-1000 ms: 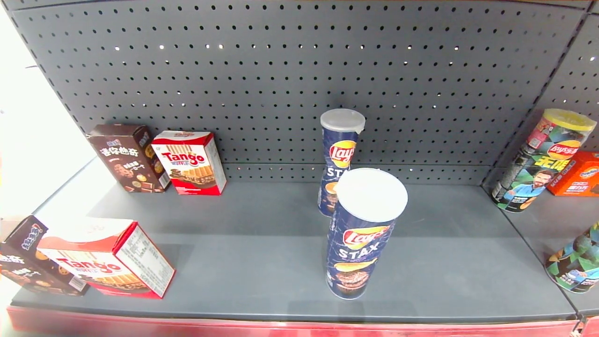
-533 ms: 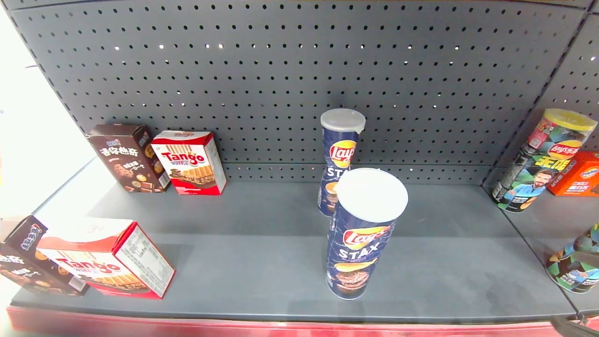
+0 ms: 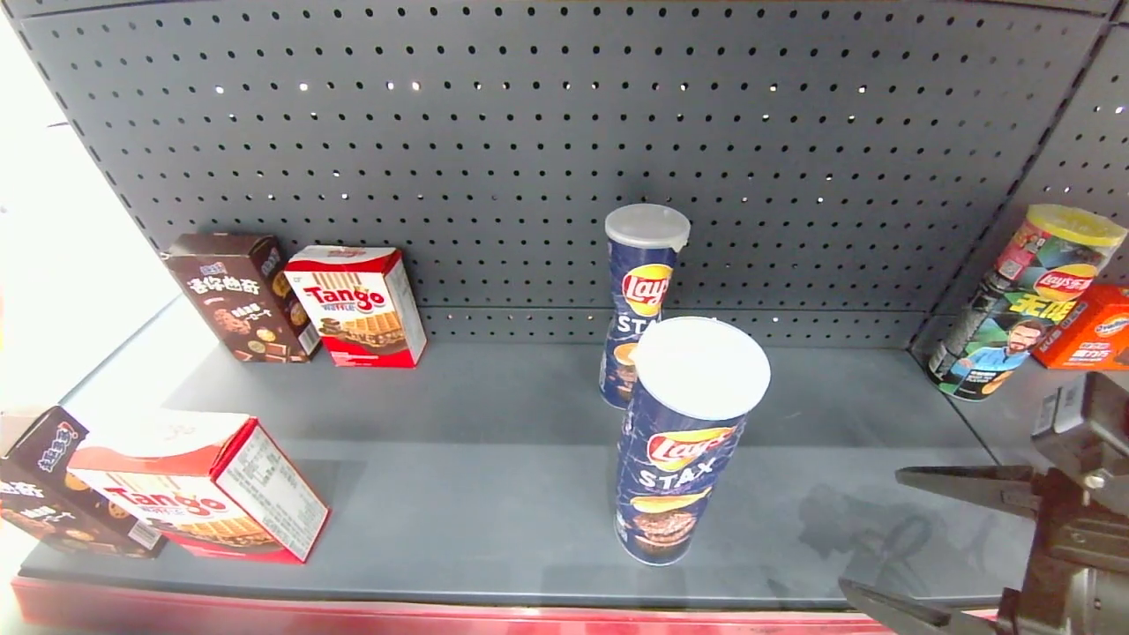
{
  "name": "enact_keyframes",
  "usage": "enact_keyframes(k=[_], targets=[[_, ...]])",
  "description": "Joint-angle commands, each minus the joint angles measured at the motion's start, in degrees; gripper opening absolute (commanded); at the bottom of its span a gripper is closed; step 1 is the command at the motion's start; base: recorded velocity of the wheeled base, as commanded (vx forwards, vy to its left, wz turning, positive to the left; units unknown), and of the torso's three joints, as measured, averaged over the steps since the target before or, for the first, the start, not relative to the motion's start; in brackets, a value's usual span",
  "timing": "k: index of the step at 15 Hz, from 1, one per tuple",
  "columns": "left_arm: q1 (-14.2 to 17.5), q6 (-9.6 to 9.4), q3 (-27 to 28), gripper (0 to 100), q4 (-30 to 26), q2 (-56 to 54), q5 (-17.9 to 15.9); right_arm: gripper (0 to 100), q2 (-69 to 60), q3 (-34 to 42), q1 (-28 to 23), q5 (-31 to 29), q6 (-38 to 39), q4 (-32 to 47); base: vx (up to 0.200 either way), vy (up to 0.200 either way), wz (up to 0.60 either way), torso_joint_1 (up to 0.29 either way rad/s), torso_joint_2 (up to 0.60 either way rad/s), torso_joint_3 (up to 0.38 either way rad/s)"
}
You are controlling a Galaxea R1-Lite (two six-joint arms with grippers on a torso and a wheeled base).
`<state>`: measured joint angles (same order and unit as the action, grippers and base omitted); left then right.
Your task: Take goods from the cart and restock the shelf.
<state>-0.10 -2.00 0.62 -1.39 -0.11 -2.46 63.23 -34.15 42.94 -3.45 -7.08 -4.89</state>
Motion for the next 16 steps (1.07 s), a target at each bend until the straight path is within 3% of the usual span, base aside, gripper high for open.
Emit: enact_keyframes(k=[1, 16], targets=[[0.0, 0.07, 0.0, 100, 0.0, 0.1, 0.0, 100, 4.4, -0.7, 0.5, -0.7, 0.2, -0.9, 0.000, 0.000, 0.00, 0.000, 0.00, 0.000], [0.0, 0.07, 0.0, 100, 0.0, 0.1, 0.0, 100, 17.6, -12.6, -3.2, -3.5, 1.3, -1.0, 0.000, 0.000, 0.00, 0.000, 0.00, 0.000]])
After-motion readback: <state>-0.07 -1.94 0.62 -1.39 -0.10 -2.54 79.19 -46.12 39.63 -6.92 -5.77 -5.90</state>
